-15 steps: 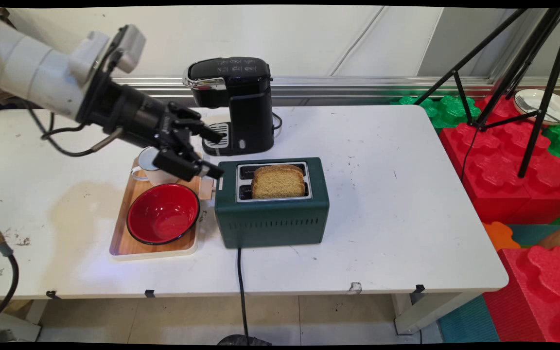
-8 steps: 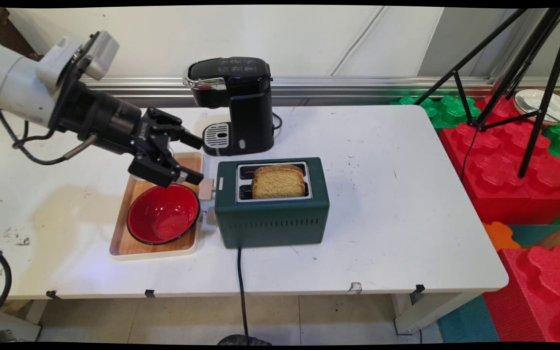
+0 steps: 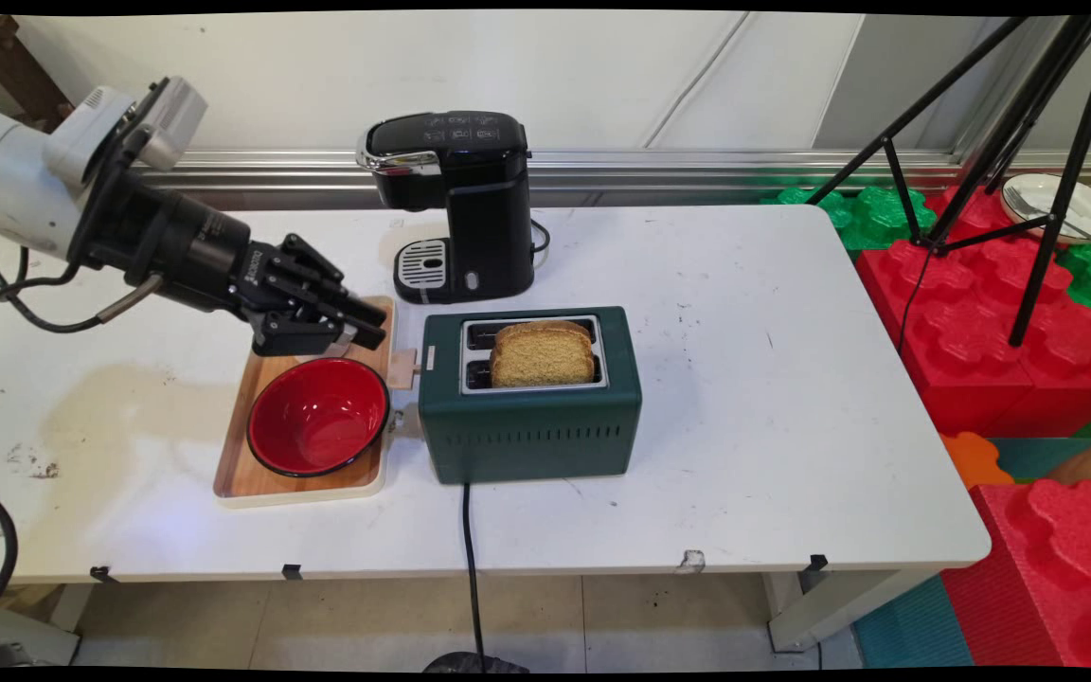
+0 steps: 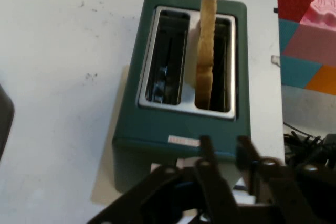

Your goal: Press the toaster switch

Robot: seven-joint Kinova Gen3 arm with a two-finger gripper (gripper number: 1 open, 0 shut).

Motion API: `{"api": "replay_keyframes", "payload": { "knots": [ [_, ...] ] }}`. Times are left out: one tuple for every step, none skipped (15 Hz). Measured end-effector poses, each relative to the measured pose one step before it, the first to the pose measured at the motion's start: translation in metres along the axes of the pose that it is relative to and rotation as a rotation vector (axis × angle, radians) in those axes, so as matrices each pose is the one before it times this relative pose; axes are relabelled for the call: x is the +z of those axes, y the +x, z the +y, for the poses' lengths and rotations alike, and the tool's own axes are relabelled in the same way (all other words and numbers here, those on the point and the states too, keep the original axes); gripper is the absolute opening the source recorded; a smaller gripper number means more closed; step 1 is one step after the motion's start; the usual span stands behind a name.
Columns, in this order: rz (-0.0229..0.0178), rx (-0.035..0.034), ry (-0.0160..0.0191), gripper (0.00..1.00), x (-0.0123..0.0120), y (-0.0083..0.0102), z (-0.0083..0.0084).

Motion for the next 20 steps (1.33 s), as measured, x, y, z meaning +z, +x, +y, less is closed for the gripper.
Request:
{"api": "replay_keyframes", "payload": {
  "knots": [
    [-0.00775,-0.00411,-0.00004,0.0,-0.00004,-0.00256,-0.0004],
    [-0.00914,-0.00417,0.00066,0.0,0.00032,-0.00266,-0.00061],
    [-0.00897,-0.00357,0.00071,0.0,0.00095,-0.0021,-0.00068],
    [-0.0064,-0.00393,0.00117,0.0,0.00118,-0.00146,-0.00067],
    [-0.004,-0.00244,0.00105,0.0,0.00083,-0.0008,-0.00051],
    [-0.00641,-0.00328,0.00012,0.0,0.00179,-0.00095,-0.00051],
    [-0.00429,-0.00189,0.00032,0.0,0.00116,-0.00057,-0.00034],
    [-0.00602,-0.0024,-0.00026,0.0,0.00214,-0.00072,-0.0003],
    [-0.00364,-0.00152,0.00033,0.0,0.00135,-0.00042,-0.00027],
    [-0.00469,-0.00225,0.0024,0.0,0.00233,-0.00036,-0.00069],
    [-0.00331,-0.00209,0.00282,0.0,0.00186,-0.00023,-0.00066],
    [-0.00264,-0.00265,0.00388,0.0,0.00199,-0.00008,-0.00085],
    [-0.00227,-0.00252,0.00356,0.0,0.00199,0.00003,-0.00086],
    [-0.00197,-0.00252,0.00259,0.0,0.00227,0.00017,-0.00083],
    [-0.00163,-0.00251,0.0024,0.0,0.00223,0.0002,-0.00076],
    [-0.0016,-0.00244,0.0013,0.0,0.00258,0.00026,-0.00074],
    [-0.00109,-0.00179,0.00129,0.0,0.00194,0.00022,-0.00058],
    [-0.00085,-0.00258,0.00149,0.0,0.0032,0.00048,-0.00078],
    [-0.00053,-0.00145,0.00098,0.0,0.00209,0.00038,-0.00053],
    [-0.00057,-0.00193,0.00069,0.0,0.00345,0.00071,-0.00073]
  ]
}}
